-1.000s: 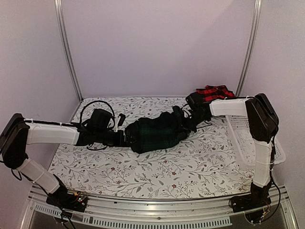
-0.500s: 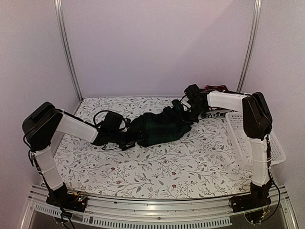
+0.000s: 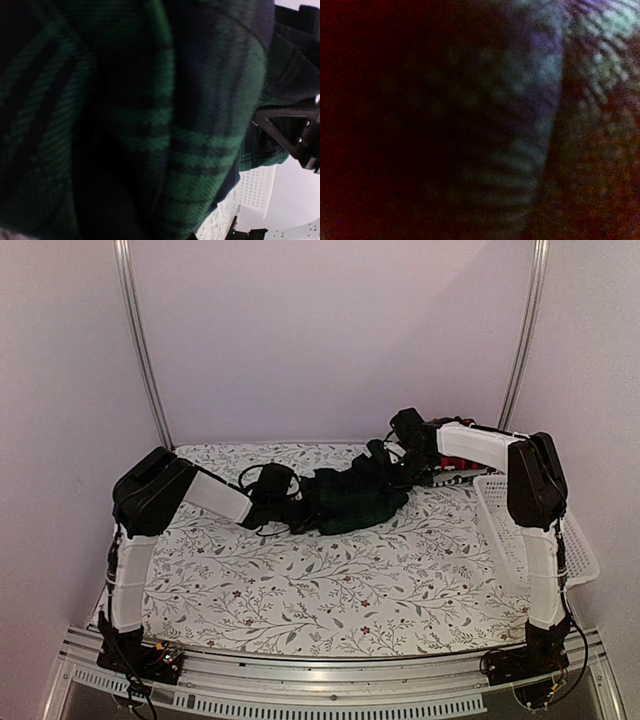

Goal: Fold and stack the mixed laundry pile
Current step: Place the square-folded skirt at the corner of the board.

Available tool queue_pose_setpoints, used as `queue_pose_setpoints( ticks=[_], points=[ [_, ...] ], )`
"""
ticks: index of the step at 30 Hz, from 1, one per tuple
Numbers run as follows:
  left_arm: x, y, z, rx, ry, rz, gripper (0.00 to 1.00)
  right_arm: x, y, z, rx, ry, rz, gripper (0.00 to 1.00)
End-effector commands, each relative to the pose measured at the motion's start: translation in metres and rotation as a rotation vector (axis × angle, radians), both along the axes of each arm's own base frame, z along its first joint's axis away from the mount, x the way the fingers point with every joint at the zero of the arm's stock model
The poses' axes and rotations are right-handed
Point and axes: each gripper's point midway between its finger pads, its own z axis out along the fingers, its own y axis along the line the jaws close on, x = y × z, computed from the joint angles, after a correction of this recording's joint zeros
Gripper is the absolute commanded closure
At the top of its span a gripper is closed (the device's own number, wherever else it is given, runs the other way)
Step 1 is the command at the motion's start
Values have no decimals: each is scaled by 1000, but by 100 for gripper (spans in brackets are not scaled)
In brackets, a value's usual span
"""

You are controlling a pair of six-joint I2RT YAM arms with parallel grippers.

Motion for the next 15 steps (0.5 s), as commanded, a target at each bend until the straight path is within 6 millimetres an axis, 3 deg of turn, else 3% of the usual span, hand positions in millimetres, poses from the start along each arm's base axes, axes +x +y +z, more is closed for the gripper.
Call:
queue_pose_setpoints(
  ticks=[1,11,15],
  points=[
    [17,-47,25,-42,-121,-111,100,33,-25,32,-56,-125,-36,100],
    [71,-144,112,-230,-425,-231,100,77,-106,137,-160,-421,-176,100],
    [86,-167,118,-354,-476,-204,100,92,-136,172,-172,-521,-217,100]
  ],
)
